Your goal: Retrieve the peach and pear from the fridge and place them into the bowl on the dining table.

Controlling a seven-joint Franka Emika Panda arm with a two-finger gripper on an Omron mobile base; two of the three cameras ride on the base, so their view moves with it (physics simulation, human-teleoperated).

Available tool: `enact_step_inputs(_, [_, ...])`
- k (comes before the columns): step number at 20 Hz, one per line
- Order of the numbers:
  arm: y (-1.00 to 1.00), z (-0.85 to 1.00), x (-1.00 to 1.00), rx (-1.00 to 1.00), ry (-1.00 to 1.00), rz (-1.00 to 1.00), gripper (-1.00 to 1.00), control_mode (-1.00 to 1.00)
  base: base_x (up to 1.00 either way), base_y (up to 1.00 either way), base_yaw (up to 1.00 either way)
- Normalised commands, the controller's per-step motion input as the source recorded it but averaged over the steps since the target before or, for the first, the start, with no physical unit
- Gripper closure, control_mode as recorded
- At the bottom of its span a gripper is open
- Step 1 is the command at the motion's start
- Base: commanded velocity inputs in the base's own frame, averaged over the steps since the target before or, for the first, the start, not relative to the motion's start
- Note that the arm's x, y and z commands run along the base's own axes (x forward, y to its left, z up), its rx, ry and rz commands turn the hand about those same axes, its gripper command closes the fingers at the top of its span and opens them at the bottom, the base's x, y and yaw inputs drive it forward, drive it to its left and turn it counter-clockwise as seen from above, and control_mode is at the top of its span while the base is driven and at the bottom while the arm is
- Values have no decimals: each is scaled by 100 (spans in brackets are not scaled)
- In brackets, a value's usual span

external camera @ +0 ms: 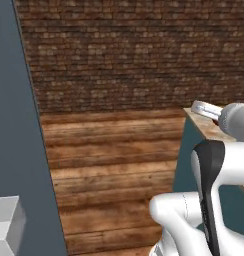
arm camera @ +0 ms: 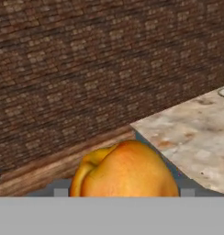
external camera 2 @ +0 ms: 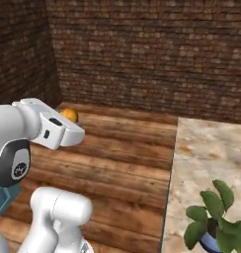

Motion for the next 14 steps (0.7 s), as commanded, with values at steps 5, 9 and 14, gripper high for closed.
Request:
enact_step_inputs(5, [0, 0, 0, 0, 0, 0, 100, 100, 100, -33, 28])
enact_step_inputs(9, [0, 0, 0, 0, 0, 0, 100, 100, 100, -52, 9])
enact_step_inputs(14, [0, 0, 0, 0, 0, 0, 100, 100, 100, -47, 0])
